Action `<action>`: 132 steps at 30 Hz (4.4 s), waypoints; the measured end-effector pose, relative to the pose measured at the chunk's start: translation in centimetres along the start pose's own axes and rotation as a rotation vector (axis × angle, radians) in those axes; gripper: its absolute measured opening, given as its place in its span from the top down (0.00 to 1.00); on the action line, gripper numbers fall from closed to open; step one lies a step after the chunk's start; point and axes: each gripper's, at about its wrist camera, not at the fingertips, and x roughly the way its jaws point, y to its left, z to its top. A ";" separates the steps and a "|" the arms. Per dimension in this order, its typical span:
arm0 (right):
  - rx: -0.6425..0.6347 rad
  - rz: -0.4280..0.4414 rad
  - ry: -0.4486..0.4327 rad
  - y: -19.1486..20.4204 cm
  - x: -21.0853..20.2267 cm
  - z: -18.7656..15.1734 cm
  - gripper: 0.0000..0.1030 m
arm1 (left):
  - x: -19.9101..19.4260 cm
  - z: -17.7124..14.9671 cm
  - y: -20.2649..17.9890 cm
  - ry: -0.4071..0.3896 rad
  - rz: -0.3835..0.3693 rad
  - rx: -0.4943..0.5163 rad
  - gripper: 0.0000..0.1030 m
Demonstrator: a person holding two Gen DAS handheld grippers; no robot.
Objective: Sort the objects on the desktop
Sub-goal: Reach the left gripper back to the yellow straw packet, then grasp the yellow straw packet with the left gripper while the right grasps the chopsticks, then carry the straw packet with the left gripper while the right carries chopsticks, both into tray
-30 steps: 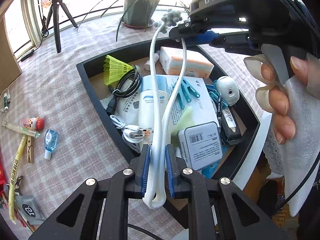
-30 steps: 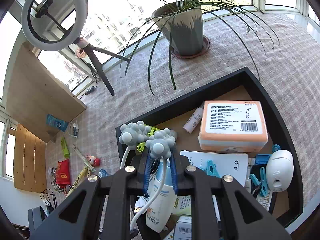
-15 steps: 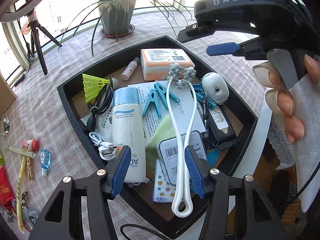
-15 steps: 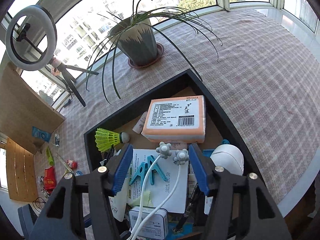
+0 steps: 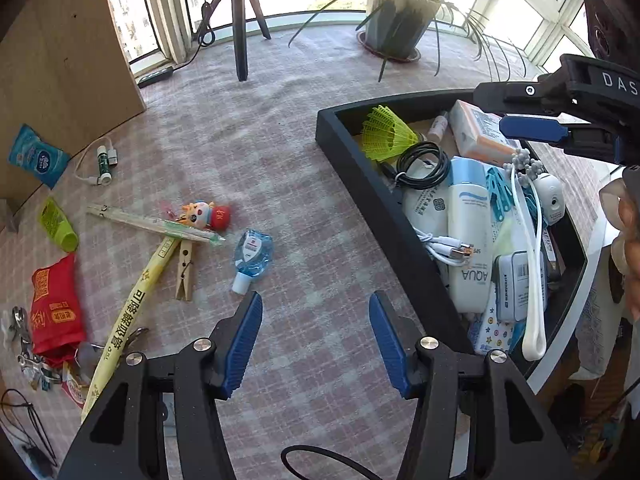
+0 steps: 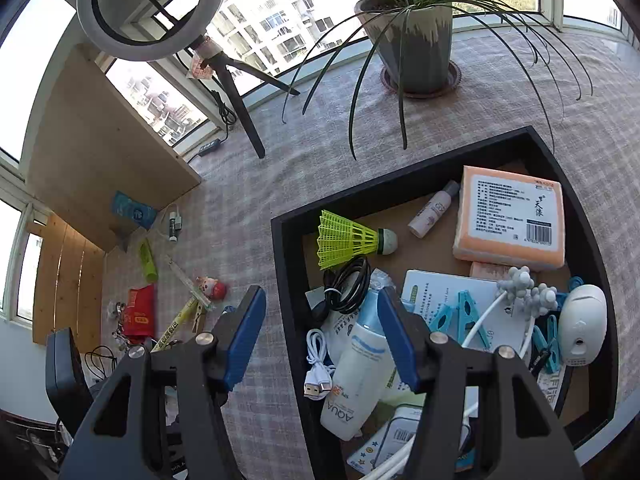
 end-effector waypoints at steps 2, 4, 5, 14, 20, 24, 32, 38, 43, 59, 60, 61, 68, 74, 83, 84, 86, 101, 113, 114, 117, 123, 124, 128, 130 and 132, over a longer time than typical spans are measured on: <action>-0.054 0.019 0.024 2.5 1.3 0.4 0.44 | 0.0 -0.2 2.6 0.010 0.023 -0.031 0.48; -0.118 0.035 0.043 5.1 2.5 0.6 0.44 | 0.3 -0.3 5.4 0.034 0.031 -0.074 0.48; -0.148 0.048 0.051 6.5 3.1 0.7 0.44 | 0.5 -0.4 6.8 0.047 0.033 -0.101 0.48; -0.401 0.109 0.205 17.2 10.2 1.0 0.46 | 2.6 -2.0 13.9 0.133 0.081 -0.179 0.46; -0.496 0.095 0.305 21.9 15.7 1.2 0.47 | 4.6 -2.1 14.6 0.161 0.075 -0.184 0.46; -0.540 0.077 0.362 23.5 19.0 1.3 0.57 | 5.6 -2.0 15.1 0.161 0.078 -0.214 0.49; -0.555 0.077 0.452 24.2 24.2 0.9 0.62 | 6.6 -2.1 15.4 0.163 0.072 -0.240 0.62; -0.602 0.050 0.475 24.8 26.0 0.0 0.65 | 6.9 -2.4 15.5 0.169 0.081 -0.252 0.75; -0.662 0.001 0.431 25.2 26.3 -0.2 0.83 | 7.0 -2.5 15.3 0.172 0.081 -0.261 0.79; -0.480 0.118 0.381 21.1 22.0 2.7 0.88 | 3.6 -3.7 13.3 0.111 0.065 -0.326 0.90; -0.474 0.120 0.374 20.6 21.5 2.8 0.88 | 3.3 -3.7 13.3 0.105 0.061 -0.333 0.90; -0.462 0.125 0.368 20.1 20.8 2.6 0.88 | 2.9 -3.7 13.3 0.099 0.057 -0.339 0.90; -0.425 0.125 0.296 17.7 16.9 0.6 0.88 | 0.7 -3.4 12.3 0.067 0.048 -0.335 0.90; -0.378 0.109 0.230 14.5 13.2 0.2 0.88 | -0.5 -2.2 10.2 0.043 0.035 -0.299 0.90; -0.294 0.076 0.123 8.1 6.8 -1.4 0.88 | -1.1 0.2 3.0 0.020 -0.030 -0.206 0.90; -0.280 0.071 0.113 7.1 6.0 -1.6 0.88 | -1.2 0.5 2.0 0.015 -0.038 -0.192 0.90; -0.254 0.054 0.093 5.1 4.5 -2.0 0.88 | -1.3 1.3 0.0 0.008 -0.061 -0.165 0.90; -0.045 -0.089 -0.043 -8.2 -5.1 -5.0 0.88 | -0.5 5.8 -13.8 -0.003 -0.168 0.025 0.90; 0.040 -0.155 -0.072 -12.2 -8.2 -6.2 0.66 | -1.0 7.3 -17.7 -0.052 -0.229 0.041 0.29; 0.049 -0.159 -0.080 -12.3 -8.4 -6.3 0.59 | -1.1 7.2 -17.6 -0.058 -0.217 0.044 0.29; 0.057 -0.158 -0.097 -12.3 -8.9 -6.4 0.58 | -1.2 6.8 -17.1 -0.053 -0.197 0.042 0.31; 0.058 -0.126 -0.091 -11.4 -8.4 -6.2 0.56 | -1.8 5.5 -14.6 -0.052 -0.161 0.010 0.33; 0.052 -0.120 -0.088 -10.9 -8.2 -6.2 0.56 | -1.9 5.2 -14.0 -0.049 -0.154 0.002 0.33; 0.014 -0.096 -0.080 -8.4 -7.3 -6.1 0.56 | -2.5 3.9 -11.3 -0.057 -0.116 -0.024 0.34; -0.011 -0.077 -0.076 -6.8 -6.7 -6.2 0.56 | -2.8 3.2 -9.6 -0.062 -0.086 -0.042 0.35; -0.051 -0.062 -0.062 -5.0 -6.0 -6.3 0.56 | -3.1 2.5 -7.7 -0.063 -0.065 -0.069 0.35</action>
